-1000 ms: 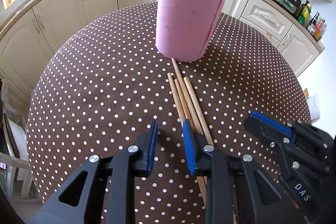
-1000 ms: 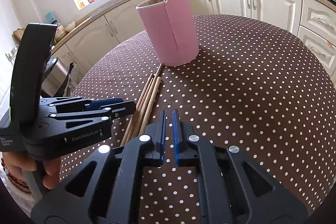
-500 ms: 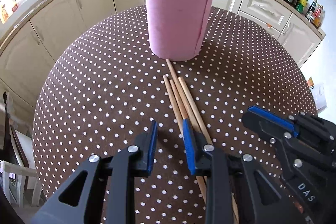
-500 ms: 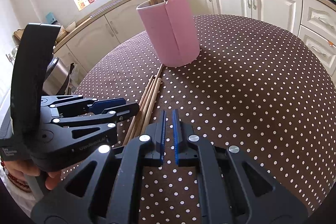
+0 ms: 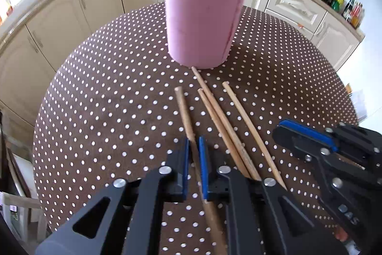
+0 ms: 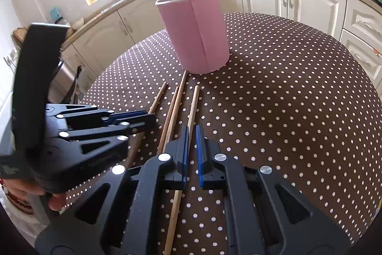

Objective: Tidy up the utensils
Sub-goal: 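Close the left tool on a chopstick while the right tool grasps another chopstick, then raise the left tool's chopstick upright over the pink cup while the right tool carries its chopstick there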

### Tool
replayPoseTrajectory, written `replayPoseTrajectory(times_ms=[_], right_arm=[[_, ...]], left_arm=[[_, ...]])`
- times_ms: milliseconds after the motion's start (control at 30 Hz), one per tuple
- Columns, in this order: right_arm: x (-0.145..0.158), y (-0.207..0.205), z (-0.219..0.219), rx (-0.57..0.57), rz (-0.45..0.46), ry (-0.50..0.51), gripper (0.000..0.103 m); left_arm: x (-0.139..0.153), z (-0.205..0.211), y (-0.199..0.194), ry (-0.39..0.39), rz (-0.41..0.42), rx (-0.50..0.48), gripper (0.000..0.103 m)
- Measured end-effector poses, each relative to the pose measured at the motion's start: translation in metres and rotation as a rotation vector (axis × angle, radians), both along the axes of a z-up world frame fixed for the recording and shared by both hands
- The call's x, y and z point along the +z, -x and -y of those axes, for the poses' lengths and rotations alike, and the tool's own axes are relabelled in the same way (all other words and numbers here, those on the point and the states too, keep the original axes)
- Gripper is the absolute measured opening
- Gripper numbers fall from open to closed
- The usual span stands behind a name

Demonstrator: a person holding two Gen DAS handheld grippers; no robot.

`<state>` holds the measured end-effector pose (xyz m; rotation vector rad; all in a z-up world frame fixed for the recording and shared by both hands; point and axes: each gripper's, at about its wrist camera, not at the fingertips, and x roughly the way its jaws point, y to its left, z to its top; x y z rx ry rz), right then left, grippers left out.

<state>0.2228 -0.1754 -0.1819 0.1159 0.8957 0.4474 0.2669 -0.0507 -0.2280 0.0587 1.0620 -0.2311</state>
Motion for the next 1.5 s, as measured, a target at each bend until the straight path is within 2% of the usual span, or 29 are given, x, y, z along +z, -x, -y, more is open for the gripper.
replayPoseTrajectory(times_ms=[167, 200, 233, 267, 367, 500, 700, 833, 867, 1000, 1067, 1200, 1267, 1400, 1500], right_arm=[[-0.005, -0.013, -0.014, 0.010, -0.033, 0.053, 0.010], [-0.005, -0.017, -0.018, 0.008, -0.038, 0.074, 0.023], [-0.006, -0.017, -0.021, 0.005, -0.039, 0.082, 0.044], [-0.006, -0.019, -0.023, -0.001, -0.038, 0.092, 0.053], [-0.005, -0.023, -0.029, -0.018, -0.022, 0.139, 0.053], [-0.005, -0.029, -0.031, -0.019, -0.032, 0.157, 0.051], [-0.005, -0.045, -0.040, 0.006, -0.053, 0.198, 0.035], [-0.009, -0.052, -0.052, 0.034, -0.058, 0.241, 0.032], [-0.009, -0.054, -0.056, 0.042, -0.056, 0.265, 0.030], [-0.010, -0.060, -0.070, 0.073, -0.059, 0.293, 0.009], [-0.010, -0.059, -0.075, 0.089, -0.052, 0.312, 0.007], [-0.011, -0.057, -0.075, 0.089, -0.050, 0.283, 0.005], [-0.006, -0.056, -0.067, 0.086, -0.052, 0.239, 0.005], [0.020, -0.048, -0.053, 0.081, -0.010, 0.150, 0.005], [0.050, -0.037, -0.043, 0.078, 0.051, 0.085, 0.005]], left_arm=[[0.000, -0.018, 0.000, 0.008, -0.014, -0.008, 0.006], [0.000, -0.020, -0.001, 0.016, -0.019, -0.008, 0.006], [0.000, -0.021, -0.002, 0.015, -0.022, -0.005, 0.007], [0.000, -0.022, -0.002, 0.011, -0.022, -0.002, 0.006], [0.002, -0.024, -0.007, -0.021, -0.012, 0.003, 0.006], [0.004, -0.022, -0.014, -0.018, -0.017, 0.009, 0.006], [0.005, -0.025, -0.029, -0.007, -0.025, 0.012, 0.006], [0.005, -0.016, -0.052, -0.025, -0.037, 0.007, 0.006], [0.006, -0.012, -0.058, -0.030, -0.042, 0.007, 0.006], [0.006, -0.006, -0.077, -0.046, -0.047, 0.006, 0.006], [0.007, -0.001, -0.083, -0.042, -0.045, 0.010, 0.006], [0.009, -0.002, -0.084, -0.023, -0.025, 0.016, 0.006], [0.016, -0.002, -0.081, -0.010, -0.009, 0.018, 0.006], [0.042, -0.004, -0.072, 0.023, 0.054, 0.017, 0.006], [0.073, -0.006, -0.062, 0.055, 0.126, 0.007, 0.006]])
